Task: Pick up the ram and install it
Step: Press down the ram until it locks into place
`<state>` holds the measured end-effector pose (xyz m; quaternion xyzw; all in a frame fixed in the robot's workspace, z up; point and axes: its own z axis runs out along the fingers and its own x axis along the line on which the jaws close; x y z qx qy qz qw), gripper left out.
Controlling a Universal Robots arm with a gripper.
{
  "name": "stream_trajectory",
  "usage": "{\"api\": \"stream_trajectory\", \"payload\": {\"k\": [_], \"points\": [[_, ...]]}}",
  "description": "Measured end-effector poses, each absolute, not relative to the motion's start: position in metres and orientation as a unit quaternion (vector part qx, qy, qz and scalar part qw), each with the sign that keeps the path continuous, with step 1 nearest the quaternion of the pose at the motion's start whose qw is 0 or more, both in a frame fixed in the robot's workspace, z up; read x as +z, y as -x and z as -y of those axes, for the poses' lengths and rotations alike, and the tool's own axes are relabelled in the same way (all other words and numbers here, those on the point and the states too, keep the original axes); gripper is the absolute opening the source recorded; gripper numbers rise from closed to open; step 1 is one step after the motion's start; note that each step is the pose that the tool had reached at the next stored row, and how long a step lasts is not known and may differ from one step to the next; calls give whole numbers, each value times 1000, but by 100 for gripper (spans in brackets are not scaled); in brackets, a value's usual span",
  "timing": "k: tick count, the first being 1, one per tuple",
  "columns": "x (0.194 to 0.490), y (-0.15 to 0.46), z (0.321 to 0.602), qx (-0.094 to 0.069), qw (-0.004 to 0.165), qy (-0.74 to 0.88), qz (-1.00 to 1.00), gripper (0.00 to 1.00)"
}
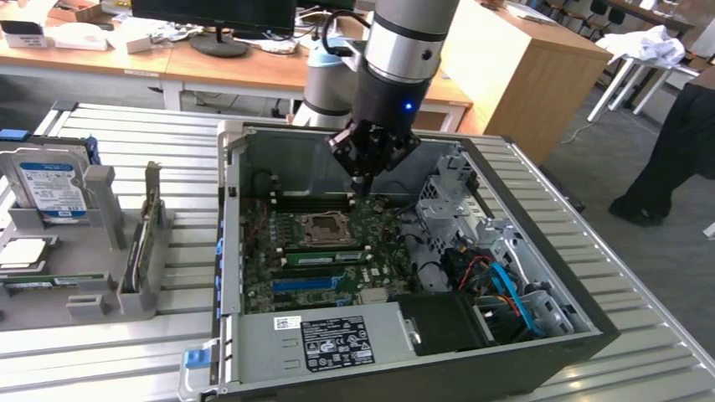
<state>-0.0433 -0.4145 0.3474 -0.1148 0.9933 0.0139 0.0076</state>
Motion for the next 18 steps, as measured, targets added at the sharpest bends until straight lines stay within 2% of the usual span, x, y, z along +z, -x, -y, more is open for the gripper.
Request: {"api": "stream_trajectory", "payload": {"k": [9, 18], "points": [[347, 43, 415, 13, 9, 41, -999, 11], [347, 43, 414, 14, 4, 40, -999, 11]]}}
